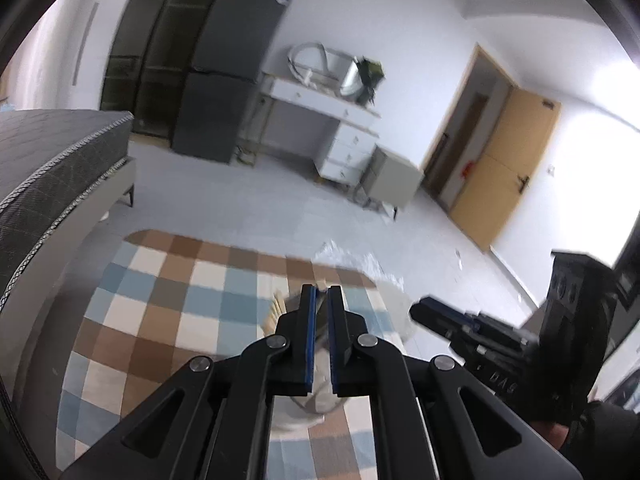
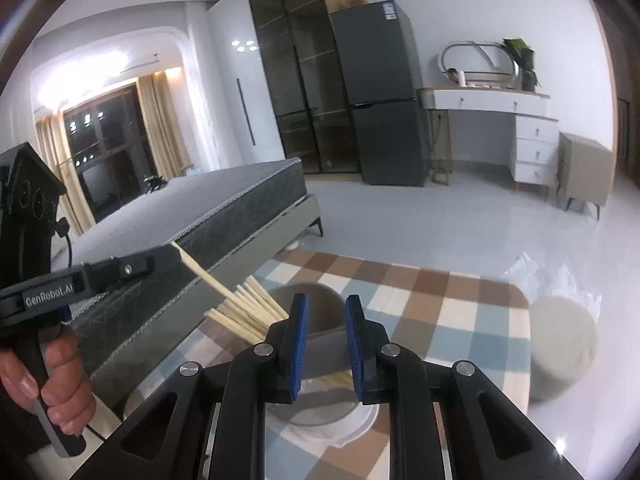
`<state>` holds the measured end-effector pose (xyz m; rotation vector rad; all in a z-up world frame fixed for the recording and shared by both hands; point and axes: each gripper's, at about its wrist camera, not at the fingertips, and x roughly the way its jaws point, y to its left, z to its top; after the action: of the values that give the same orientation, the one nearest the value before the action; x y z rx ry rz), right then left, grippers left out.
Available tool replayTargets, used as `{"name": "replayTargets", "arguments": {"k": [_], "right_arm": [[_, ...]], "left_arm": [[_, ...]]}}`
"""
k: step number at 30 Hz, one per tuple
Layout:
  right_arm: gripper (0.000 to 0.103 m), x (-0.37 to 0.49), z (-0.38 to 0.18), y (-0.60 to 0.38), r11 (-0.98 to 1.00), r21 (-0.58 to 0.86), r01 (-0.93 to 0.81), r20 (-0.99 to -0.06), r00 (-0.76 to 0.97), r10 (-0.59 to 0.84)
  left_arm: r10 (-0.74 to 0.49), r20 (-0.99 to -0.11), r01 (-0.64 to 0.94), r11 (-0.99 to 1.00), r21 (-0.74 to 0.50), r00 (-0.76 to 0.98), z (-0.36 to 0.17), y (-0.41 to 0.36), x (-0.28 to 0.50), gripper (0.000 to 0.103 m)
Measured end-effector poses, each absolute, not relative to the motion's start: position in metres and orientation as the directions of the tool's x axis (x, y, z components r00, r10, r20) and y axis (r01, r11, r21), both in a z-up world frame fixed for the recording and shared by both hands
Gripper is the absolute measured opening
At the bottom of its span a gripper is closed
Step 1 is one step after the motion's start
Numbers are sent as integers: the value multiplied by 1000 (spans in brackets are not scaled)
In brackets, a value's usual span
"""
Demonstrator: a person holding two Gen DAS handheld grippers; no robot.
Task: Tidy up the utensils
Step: 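Open the right tool over the holder while the left tool releases its chopstick into it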
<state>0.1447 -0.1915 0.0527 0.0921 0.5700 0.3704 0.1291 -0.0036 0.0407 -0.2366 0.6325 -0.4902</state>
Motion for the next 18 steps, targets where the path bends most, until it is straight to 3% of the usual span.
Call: {"name": "replayTargets", "arguments": {"k": [1, 2, 3, 4, 5, 14, 16, 18], "right_arm": [[19, 142, 54, -192, 931, 189, -311, -508, 781, 364], [19, 140, 54, -192, 933, 192, -305, -505, 784, 361], [19, 136, 54, -193, 934, 196, -300, -503, 786, 358], [20, 133, 54, -193, 935, 200, -294, -500, 789, 356], [20, 130, 54, -194, 936, 206, -287, -498, 792, 352], [21, 86, 64, -198, 939, 237, -250, -465, 819, 336], [27, 78, 68, -197, 939, 244, -243, -453, 828, 332], [36, 66, 73, -195, 938, 250, -240, -430, 841, 330]], "left_arm": [[-502, -524, 362, 863, -351, 688, 38, -4, 128, 5], [-508, -536, 363, 860, -358, 674, 37, -4, 128, 15], [-514, -547, 363, 856, -367, 660, 35, -4, 128, 27], [-519, -568, 359, 854, -376, 639, 33, -5, 129, 53], [-518, -579, 356, 855, -377, 630, 31, -5, 128, 61], [-431, -573, 292, 901, -322, 697, 46, 12, 91, 61], [-391, -558, 273, 919, -285, 732, 54, 13, 78, 63], [-346, -555, 248, 937, -245, 756, 58, 13, 70, 72]]}}
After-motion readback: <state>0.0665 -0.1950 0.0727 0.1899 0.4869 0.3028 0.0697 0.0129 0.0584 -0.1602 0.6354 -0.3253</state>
